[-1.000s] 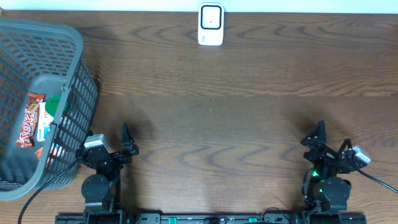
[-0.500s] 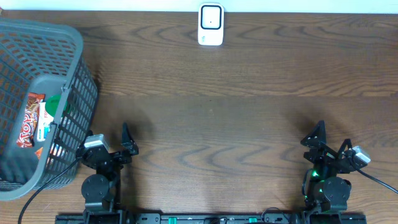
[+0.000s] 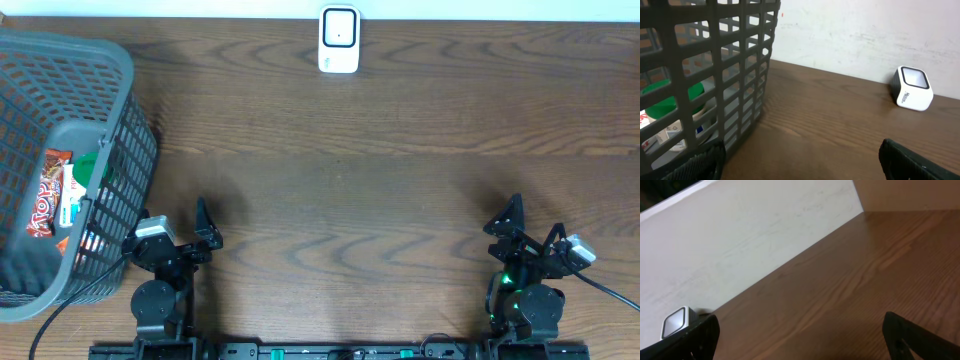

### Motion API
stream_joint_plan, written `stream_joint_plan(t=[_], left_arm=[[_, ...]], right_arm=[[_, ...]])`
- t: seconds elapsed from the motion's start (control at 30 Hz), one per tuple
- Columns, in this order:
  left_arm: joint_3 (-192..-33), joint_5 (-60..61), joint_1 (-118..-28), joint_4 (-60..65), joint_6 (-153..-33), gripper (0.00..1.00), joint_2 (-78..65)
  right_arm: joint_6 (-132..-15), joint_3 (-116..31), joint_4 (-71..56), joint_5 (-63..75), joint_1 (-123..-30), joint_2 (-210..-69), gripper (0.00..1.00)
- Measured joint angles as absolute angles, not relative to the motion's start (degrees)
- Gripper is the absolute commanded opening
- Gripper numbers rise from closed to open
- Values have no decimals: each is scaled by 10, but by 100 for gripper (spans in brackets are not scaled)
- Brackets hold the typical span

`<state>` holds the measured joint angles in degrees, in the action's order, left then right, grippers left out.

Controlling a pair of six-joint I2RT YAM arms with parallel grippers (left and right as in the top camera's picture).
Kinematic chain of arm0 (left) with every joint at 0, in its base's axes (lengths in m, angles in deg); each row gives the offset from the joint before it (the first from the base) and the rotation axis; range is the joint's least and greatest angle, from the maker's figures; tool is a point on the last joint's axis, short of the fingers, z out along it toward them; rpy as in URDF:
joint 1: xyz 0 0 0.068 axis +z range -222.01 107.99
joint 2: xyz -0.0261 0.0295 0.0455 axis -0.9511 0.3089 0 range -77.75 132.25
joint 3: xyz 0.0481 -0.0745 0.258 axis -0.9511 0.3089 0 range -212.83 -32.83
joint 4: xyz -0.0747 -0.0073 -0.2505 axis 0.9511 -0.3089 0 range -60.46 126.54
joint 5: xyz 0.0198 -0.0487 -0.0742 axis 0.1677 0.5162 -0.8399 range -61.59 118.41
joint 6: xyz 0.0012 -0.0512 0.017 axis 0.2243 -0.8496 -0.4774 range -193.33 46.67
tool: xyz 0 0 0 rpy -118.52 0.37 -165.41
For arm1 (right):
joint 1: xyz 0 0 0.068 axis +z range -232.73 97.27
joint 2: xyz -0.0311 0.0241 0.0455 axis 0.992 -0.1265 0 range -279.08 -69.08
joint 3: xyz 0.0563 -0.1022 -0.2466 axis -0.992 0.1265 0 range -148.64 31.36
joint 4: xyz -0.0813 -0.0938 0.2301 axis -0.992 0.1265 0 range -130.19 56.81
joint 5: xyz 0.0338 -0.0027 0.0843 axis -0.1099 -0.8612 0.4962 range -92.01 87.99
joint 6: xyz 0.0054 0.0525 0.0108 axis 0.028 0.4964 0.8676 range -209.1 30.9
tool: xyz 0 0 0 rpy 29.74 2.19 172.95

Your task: Scan the item barcode

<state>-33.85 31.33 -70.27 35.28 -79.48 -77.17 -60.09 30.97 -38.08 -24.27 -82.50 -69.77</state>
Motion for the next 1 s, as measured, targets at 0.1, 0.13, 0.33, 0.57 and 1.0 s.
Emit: stream_joint_plan(t=[0.1,0.13,0.33,0.57,1.0], left_arm=[[-338,313,-703,353,-795,98,-772],[-338,313,-703,353,-795,98,-772],[-340,256,-703,348,-791,98,-772],[-445,118,-703,256,-804,98,-664],[-1032,-63,-703,-74,-838,98,-293]], right_arm=[[-601,310,-381,-243,-825,-698,99],[-601,310,-381,-243,-825,-698,99],[-601,310,-381,-243,-825,-698,99],[-601,310,-381,-242,-825,-699,99],[-601,310,-381,-241,-825,-701,99]])
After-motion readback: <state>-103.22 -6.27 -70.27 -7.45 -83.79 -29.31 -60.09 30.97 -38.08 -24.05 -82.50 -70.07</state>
